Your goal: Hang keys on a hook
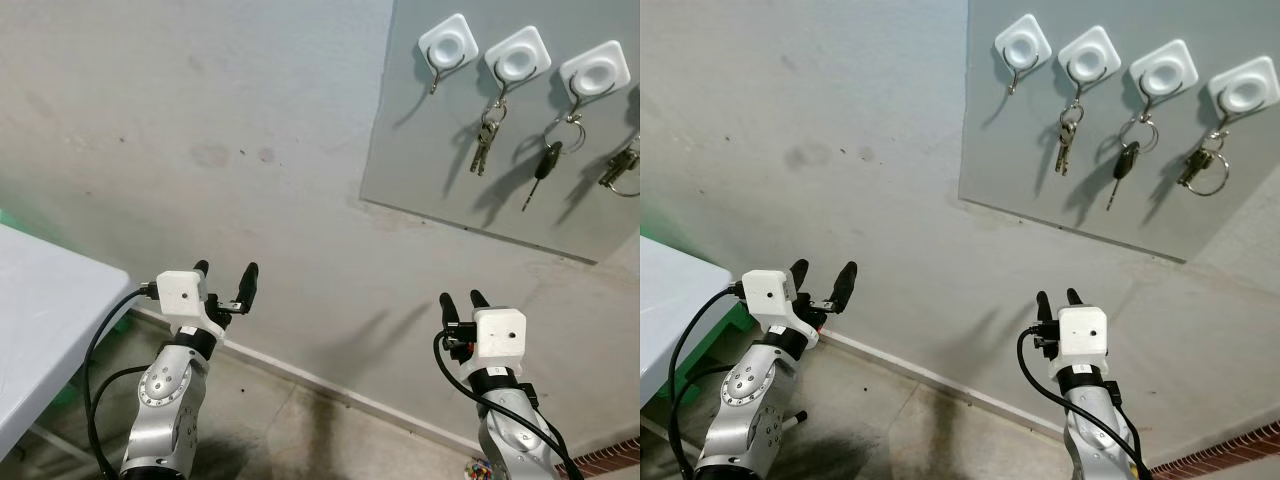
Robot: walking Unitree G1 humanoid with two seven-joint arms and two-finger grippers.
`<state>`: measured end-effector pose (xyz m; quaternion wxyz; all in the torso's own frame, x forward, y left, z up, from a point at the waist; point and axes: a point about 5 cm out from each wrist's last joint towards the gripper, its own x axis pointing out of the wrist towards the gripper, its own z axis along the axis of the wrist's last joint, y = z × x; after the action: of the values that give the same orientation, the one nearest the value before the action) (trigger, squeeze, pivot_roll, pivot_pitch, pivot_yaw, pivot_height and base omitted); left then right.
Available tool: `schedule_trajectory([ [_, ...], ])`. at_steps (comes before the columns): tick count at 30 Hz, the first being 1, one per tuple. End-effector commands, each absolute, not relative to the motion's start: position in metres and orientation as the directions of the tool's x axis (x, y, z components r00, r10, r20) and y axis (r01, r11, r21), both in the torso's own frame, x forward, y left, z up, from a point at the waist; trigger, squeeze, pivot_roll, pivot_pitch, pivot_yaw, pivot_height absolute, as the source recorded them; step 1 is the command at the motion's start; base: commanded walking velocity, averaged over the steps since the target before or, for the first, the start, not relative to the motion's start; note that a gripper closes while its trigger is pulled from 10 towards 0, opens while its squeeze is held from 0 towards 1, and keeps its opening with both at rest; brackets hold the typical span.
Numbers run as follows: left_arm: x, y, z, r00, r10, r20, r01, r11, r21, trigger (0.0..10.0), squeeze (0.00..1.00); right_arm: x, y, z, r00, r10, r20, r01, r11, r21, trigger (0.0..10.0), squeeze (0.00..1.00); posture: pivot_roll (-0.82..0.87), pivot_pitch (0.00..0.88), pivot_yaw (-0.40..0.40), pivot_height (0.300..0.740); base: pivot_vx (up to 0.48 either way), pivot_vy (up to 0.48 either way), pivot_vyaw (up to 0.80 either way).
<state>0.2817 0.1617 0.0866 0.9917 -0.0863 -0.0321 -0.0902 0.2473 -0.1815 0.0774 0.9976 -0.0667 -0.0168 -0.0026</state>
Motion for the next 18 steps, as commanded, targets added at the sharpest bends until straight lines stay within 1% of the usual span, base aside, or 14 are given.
schedule_trajectory([
  [1,0.2795,0.1604,0.0867,0.979,-0.186,0.085,0.197,0.968,-0.153,10.0,0.0,0.2456,-0.1821,0.0783,0.999,-0.002,0.042,0.007,0.992,-0.123,10.0,0.0,-0.04,0.028,-0.006,0.74,0.0,0.0,0.79],
  [18,0.2794,0.1572,0.0842,0.977,-0.199,0.077,0.209,0.965,-0.156,10.0,0.0,0.2458,-0.1795,0.0768,0.999,0.008,0.037,-0.004,0.993,-0.116,10.0,0.0,-0.04,0.018,-0.005,0.74,0.0,0.0,0.8],
])
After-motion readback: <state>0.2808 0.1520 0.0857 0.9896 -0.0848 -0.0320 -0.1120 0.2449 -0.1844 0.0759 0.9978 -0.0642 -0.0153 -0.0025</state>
